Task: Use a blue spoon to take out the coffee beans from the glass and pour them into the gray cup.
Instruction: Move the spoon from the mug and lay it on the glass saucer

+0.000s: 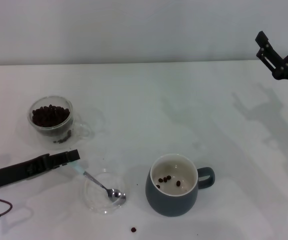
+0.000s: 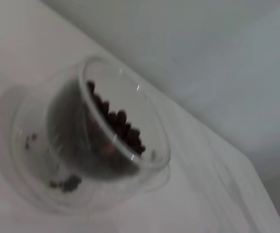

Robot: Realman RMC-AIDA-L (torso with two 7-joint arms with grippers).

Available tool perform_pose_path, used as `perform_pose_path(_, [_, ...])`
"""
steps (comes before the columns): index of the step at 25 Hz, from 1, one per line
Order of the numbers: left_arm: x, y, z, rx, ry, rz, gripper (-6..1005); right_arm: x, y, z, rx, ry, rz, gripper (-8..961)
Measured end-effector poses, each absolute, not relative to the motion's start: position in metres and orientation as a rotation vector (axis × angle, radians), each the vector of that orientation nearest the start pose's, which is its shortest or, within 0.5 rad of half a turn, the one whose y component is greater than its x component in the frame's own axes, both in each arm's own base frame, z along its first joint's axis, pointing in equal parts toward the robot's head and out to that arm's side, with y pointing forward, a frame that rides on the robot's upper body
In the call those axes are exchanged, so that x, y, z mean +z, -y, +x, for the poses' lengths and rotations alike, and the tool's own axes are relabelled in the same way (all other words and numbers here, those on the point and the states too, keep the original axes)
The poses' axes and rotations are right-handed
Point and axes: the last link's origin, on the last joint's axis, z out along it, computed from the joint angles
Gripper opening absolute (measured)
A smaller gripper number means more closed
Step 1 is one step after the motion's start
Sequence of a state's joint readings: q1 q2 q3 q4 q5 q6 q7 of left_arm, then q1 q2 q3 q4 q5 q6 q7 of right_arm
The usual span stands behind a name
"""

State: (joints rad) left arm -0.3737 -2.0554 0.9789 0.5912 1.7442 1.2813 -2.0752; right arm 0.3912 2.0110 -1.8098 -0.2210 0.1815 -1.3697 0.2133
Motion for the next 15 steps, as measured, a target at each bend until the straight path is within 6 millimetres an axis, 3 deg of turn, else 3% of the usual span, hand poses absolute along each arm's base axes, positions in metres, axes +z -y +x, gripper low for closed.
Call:
perform_pose_path(3, [-0.026, -0.307, -0.312, -0.774, 1.763, -2.2, 322, 0.027, -0.329, 0.303, 0.862, -0.219, -1.676, 845])
perform_pose_path(6, [-0.026, -0.306, -0.314, -0.785, 1.772, -2.186, 432, 0.027, -0.329, 0.303, 0.867, -0.214, -1.676, 845])
perform_pose_path(12, [-0.025, -0.303, -0.318, -0.809, 1.803, -2.143, 554, 0.028, -0.328, 0.302, 0.871, -0.21, -1.677, 845])
perform_pose_path(15, [-0.024, -0.302, -0.322, -0.815, 1.817, -2.122, 578, 0.028, -0.328, 0.302, 0.87, -0.211, -1.676, 845])
